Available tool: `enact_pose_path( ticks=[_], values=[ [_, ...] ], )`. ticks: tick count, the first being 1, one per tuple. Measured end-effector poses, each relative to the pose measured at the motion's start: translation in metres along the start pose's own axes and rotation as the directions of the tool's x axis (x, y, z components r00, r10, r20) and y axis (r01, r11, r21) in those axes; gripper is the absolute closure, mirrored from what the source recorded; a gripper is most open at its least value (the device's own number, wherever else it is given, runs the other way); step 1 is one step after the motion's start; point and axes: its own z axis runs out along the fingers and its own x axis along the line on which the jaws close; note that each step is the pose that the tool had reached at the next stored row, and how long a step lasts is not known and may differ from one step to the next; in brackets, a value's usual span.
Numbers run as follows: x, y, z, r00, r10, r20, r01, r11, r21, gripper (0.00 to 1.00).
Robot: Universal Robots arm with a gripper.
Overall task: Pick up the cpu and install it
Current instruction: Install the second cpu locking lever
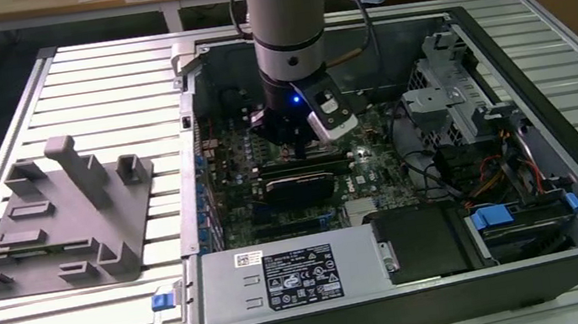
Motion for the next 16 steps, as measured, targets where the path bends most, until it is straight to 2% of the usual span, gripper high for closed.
enact_pose_path(
  ticks=[3,7,11,13,16],
  values=[
    [0.0000,-0.0002,0.0000,1.0000,0.000,-0.0001,0.000,1.0000,-0.0005,0.89],
    [0.0001,-0.0039,0.0001,1.0000,0.000,-0.0014,0.000,0.9998,-0.0196,0.89],
    [0.0017,-0.0097,0.0003,1.0000,-0.001,-0.0024,0.001,0.9996,-0.0293,0.89],
    [0.0029,-0.0109,0.0008,1.0000,-0.004,-0.0034,0.004,0.9991,-0.0411,0.89],
    [0.0041,-0.0112,0.0016,0.9998,-0.017,-0.0058,0.016,0.9975,-0.0693,0.89]
  ],
)
